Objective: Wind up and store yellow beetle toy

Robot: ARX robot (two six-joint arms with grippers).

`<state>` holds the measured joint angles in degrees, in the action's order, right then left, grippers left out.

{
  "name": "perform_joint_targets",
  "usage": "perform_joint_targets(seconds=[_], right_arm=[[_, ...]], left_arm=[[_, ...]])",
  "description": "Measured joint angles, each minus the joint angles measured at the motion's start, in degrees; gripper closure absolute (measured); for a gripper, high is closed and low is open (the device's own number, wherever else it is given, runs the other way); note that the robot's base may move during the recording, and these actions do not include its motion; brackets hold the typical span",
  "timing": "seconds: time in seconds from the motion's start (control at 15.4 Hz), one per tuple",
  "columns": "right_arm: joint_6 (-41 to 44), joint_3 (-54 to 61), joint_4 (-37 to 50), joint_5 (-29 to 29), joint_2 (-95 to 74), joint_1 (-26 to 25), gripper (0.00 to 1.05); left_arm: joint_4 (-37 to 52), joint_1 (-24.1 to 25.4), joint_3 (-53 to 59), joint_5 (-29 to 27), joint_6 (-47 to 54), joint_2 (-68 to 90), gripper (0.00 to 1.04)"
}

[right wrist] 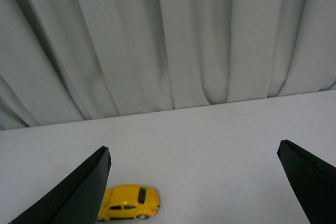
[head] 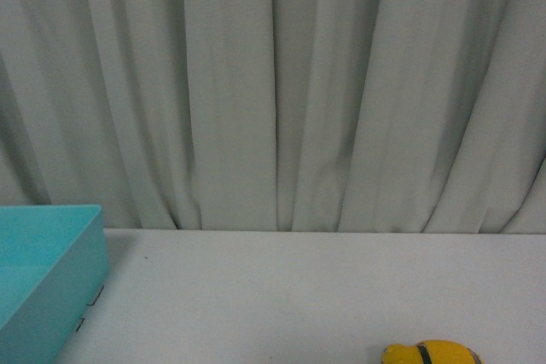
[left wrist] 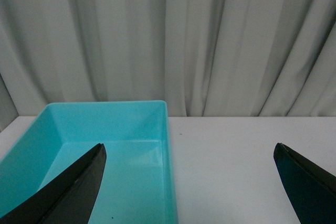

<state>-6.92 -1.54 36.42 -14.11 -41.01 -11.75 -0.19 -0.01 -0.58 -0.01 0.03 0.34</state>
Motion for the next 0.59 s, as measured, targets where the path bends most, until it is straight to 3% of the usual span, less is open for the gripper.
perform_joint_targets(seconds=[0.07,0.2,0.33,0.59], right_arm=[[0.09,-3.52,13.84,-2.56,-15.3,-2.78,0.07],[1.7,-13.64,29.35,-6.93,-36.0,-5.68,0.07],[4.0,-21.64,28.09,-11.78,-48.76,-6.25,0.07],[4.59,-25.2,27.3,-15.45,-53.37,-5.75,0.07]], left_arm=[[-0.04,-0.02,0.0,0.02,0.0,0.0,0.07],[-0.04,0.0,0.0,0.0,0.0,0.0,0.07],[0.0,0.0,0.0,-0.02,0.0,0.0,0.07],[-0.02,0.0,0.0,-0.02,0.0,0.0,0.07]])
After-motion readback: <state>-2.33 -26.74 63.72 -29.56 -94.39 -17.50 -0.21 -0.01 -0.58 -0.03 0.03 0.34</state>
